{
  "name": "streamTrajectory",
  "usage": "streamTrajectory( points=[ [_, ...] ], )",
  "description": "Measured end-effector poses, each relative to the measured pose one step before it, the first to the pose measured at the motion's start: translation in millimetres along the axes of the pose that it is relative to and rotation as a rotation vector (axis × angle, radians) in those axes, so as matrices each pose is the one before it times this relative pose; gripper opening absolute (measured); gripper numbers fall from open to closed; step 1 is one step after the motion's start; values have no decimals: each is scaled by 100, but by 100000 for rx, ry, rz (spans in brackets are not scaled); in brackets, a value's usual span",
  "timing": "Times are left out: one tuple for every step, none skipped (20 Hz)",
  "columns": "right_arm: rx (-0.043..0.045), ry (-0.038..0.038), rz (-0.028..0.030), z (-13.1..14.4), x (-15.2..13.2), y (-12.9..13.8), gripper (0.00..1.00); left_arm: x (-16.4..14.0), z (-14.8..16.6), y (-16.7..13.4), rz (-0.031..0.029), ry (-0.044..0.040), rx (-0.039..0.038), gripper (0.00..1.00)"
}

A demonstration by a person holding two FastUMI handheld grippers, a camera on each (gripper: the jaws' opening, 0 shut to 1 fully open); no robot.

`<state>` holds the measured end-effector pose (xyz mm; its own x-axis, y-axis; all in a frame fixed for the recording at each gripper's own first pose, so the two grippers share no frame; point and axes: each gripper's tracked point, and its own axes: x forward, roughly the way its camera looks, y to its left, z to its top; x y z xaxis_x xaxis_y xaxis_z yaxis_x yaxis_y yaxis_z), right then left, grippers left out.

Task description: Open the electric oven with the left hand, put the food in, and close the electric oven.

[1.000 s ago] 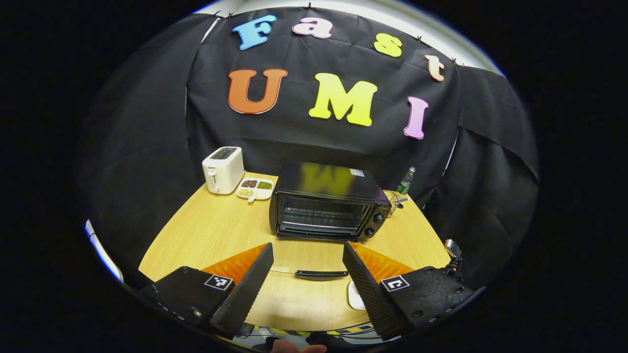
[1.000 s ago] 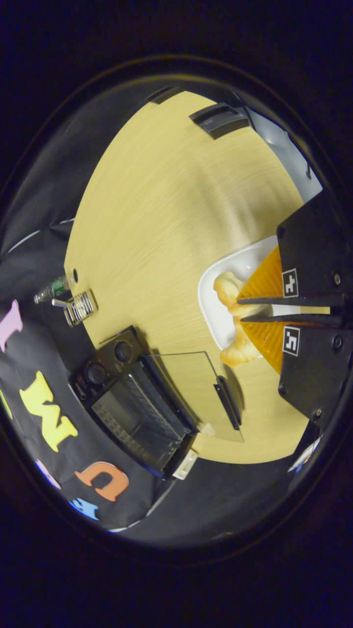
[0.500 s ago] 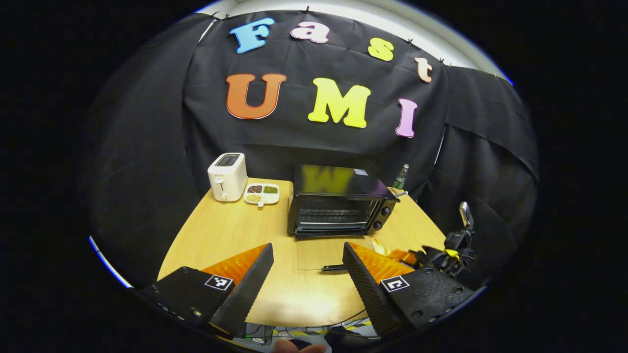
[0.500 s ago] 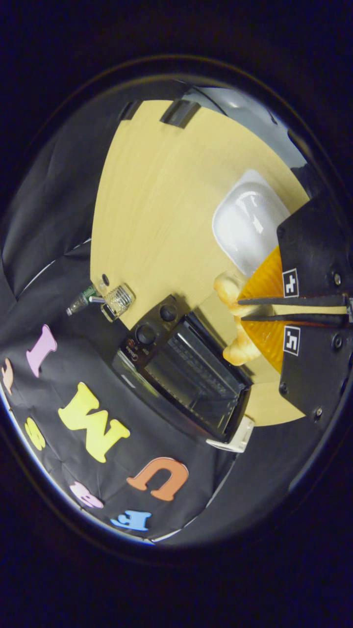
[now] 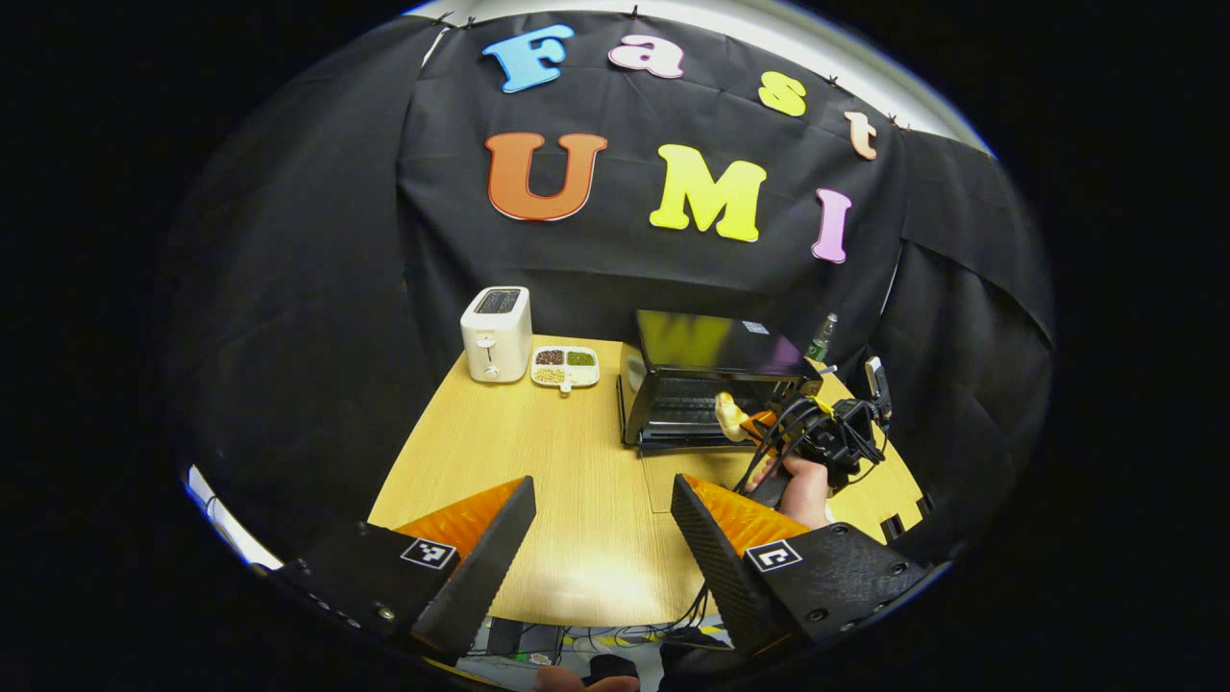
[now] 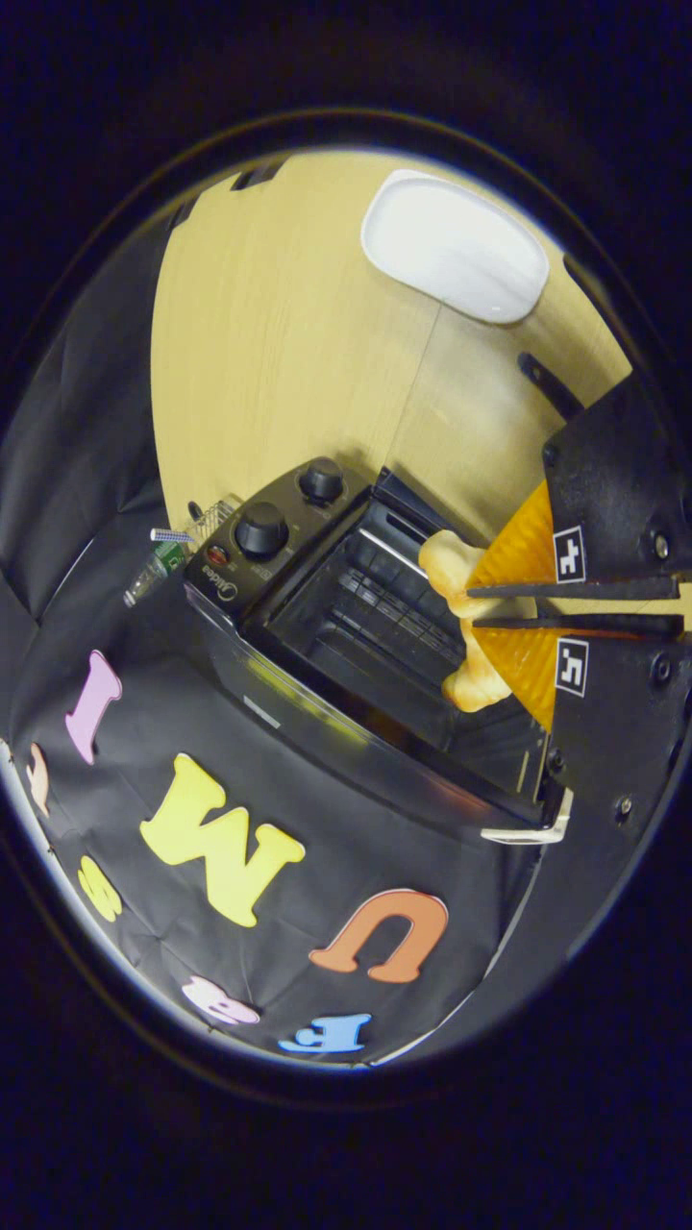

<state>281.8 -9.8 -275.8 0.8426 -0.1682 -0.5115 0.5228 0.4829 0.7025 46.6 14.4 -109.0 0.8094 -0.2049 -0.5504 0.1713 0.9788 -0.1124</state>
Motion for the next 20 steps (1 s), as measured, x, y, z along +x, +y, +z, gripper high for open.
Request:
streamTrajectory(
  points=[
    [460, -623, 395, -53, 842, 582, 8, 88, -126, 235, 424, 620, -79, 94],
    [554, -693, 697, 29, 812, 580, 10, 278, -265, 202, 470, 829, 83, 94],
    [-200, -1261, 179, 107, 697, 359, 10, 62, -302, 115, 490, 1007, -208, 94],
    [-181, -1035, 32, 76, 608, 247, 7, -34, -412, -23, 154, 1272, -245, 94],
    [739, -330, 641, -42, 595, 406, 10, -2, -361, 61, 370, 908, 71, 94],
    [1042, -414, 260, -98, 597, 285, 7, -94, -346, 153, 526, 727, 201, 94],
    [1329, -785, 157, 6, 751, 206, 10, -100, -158, -8, 265, 594, 81, 94],
    [1280, -782, 374, 39, 525, 84, 7, 66, -93, -23, 194, 525, 196, 94],
    [1026, -922, 502, -28, 547, 217, 7, 11, -66, 81, 426, 362, 574, 94],
    [710, -1017, 1303, 8, 497, 321, 7, -76, -159, 267, 637, 200, 446, 94],
    [-264, -350, 1290, -106, 408, 236, 10, -26, 29, 30, 317, 202, 176, 94],
    [-822, -549, 530, -61, 224, -17, 7, 31, 45, 75, 393, 165, 43, 94],
    [-677, -734, 566, 66, 217, -6, 7, 74, 13, -5, 114, 192, 44, 94],
    [-1377, 123, 302, -119, 179, -54, 10, -41, -42, 81, 246, -55, -236, 94],
    [-1327, 92, 156, -175, 217, -80, 14, 35, -130, -97, -284, 86, -454, 94],
    [-3164, 591, -62, 9, -81, -17, 13, -96, -134, -250, -192, 203, -279, 94],
    [-3729, -128, 170, 101, 3, -134, 21, 130, -390, -310, -447, 637, 182, 94],
    [-3252, -937, 287, 144, -182, -79, 29, 44, -343, -347, -277, 517, 459, 94],
    [-3237, -1015, -226, 61, -303, 14, 30, -42, -169, -2, -520, 415, 277, 94],
    [-3085, -613, -96, 54, -216, -206, 40, -52, -123, -92, -755, 444, -6, 94]
  ],
)
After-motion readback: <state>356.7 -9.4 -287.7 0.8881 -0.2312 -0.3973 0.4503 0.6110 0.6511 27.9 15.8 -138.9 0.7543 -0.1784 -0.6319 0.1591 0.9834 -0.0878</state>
